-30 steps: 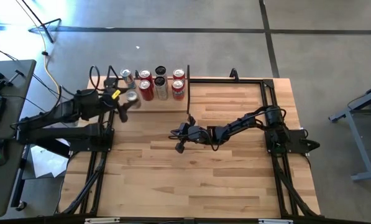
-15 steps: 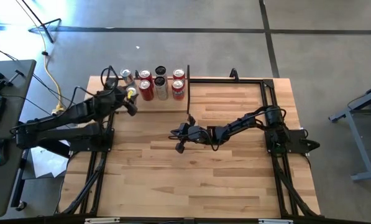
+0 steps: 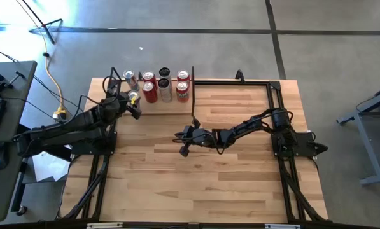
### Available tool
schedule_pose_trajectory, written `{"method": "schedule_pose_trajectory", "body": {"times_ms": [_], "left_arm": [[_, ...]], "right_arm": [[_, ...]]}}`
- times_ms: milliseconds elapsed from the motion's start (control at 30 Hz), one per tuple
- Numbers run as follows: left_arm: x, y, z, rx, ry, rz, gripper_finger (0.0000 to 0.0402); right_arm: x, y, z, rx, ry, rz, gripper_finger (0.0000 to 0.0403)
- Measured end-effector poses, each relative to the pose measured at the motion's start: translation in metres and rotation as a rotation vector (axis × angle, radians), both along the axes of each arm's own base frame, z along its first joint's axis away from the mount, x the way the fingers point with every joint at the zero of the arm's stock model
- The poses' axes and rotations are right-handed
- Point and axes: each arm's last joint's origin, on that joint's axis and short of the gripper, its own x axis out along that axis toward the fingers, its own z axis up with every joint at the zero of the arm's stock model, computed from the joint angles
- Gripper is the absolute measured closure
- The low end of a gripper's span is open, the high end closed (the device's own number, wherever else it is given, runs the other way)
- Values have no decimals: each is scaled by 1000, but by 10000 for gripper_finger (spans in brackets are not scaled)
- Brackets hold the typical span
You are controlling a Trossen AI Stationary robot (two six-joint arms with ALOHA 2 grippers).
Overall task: Place canned beverage on shelf
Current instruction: Put the blue soda can aligned with the other blue soda can on the shelf
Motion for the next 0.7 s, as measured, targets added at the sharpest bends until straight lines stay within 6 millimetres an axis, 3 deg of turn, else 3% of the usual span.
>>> {"method": "schedule_pose_trajectory", "body": {"times_ms": [300,700], "left_arm": [[-2,3,-10,-5,-25,7,179],[-2,6,-6,41,-47,23,135]], "right_arm": [[0,0,0,1,-2,1,403],[0,0,0,0,-2,1,403]]}}
